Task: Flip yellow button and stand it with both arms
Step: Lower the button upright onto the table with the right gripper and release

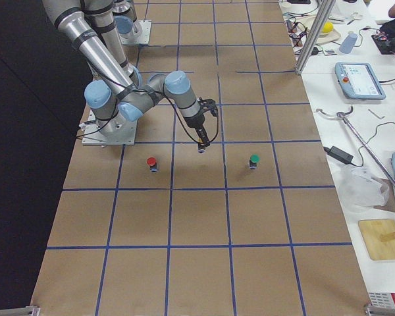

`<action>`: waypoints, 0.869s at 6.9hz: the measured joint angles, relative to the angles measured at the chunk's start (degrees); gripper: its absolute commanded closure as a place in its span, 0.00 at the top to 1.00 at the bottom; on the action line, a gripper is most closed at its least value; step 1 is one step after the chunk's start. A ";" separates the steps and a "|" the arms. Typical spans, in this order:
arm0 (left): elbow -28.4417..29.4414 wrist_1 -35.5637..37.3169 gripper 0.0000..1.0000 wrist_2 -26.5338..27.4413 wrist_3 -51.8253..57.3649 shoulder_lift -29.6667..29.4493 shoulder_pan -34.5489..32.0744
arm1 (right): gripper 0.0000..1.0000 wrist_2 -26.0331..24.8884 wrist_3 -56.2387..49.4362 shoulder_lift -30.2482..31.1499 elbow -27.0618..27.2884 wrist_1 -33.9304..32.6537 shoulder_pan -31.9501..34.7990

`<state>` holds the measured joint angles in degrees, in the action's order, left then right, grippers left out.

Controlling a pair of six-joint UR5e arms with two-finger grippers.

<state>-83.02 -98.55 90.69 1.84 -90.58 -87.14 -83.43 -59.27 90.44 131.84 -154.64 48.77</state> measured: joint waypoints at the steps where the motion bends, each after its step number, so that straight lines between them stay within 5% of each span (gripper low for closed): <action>1: 0.32 -0.06 1.00 1.80 -0.10 0.08 0.22 | 0.21 0.18 -0.99 -3.58 0.12 -5.81 -0.32; 3: 0.71 1.21 1.00 3.09 -0.20 -2.83 0.47 | 0.19 0.35 -1.40 -7.07 0.86 -11.85 -1.76; 6: 0.92 2.60 1.00 3.12 0.66 -4.30 -0.04 | 0.19 0.30 4.26 -7.94 1.65 -12.44 -2.36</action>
<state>-82.10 -95.95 93.81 2.50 -94.88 -87.18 -83.13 -55.01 82.51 133.48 -167.08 46.41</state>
